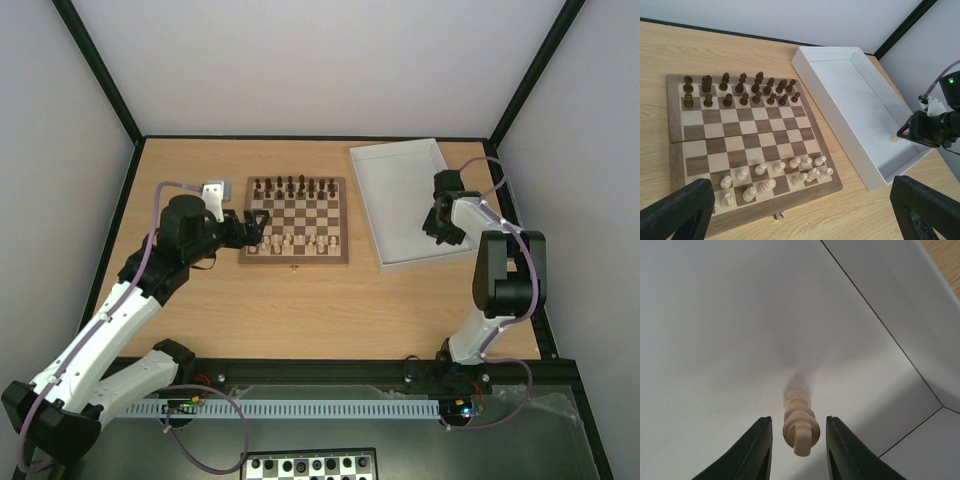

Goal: Set up the chess pieces on the board
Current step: Pick up the chess piece from the storage box, then place the chess piece on the chessboard.

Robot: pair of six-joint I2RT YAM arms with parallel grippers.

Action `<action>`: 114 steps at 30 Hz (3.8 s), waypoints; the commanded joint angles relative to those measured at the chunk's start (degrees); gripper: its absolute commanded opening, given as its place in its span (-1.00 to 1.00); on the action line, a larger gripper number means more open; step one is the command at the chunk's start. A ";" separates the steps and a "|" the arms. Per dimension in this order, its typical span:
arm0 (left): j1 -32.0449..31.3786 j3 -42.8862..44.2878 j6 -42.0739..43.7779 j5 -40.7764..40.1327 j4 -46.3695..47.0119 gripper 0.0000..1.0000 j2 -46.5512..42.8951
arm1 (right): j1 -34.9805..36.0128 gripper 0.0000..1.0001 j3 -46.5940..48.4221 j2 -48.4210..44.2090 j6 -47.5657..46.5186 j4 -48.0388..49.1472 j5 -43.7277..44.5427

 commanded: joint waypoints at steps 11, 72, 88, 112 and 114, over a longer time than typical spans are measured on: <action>1.31 1.03 1.14 1.01 0.79 0.99 0.79 | -0.98 -0.73 0.85 2.14 0.18 0.46 -1.49; 1.61 1.67 0.80 -3.71 -0.50 0.99 1.39 | 7.86 -0.42 3.80 2.72 -1.24 0.84 -6.60; 1.63 1.58 0.89 -3.62 -0.55 0.99 1.32 | 7.86 -0.42 3.39 0.96 -1.04 0.65 -5.86; 1.61 1.45 0.71 -5.12 -1.64 0.99 -0.57 | 8.10 -0.97 3.59 -0.60 -1.13 0.64 -6.40; 1.61 1.06 0.60 -5.07 -1.55 0.99 -0.94 | 8.52 -0.97 4.20 -2.04 -0.85 0.25 -6.53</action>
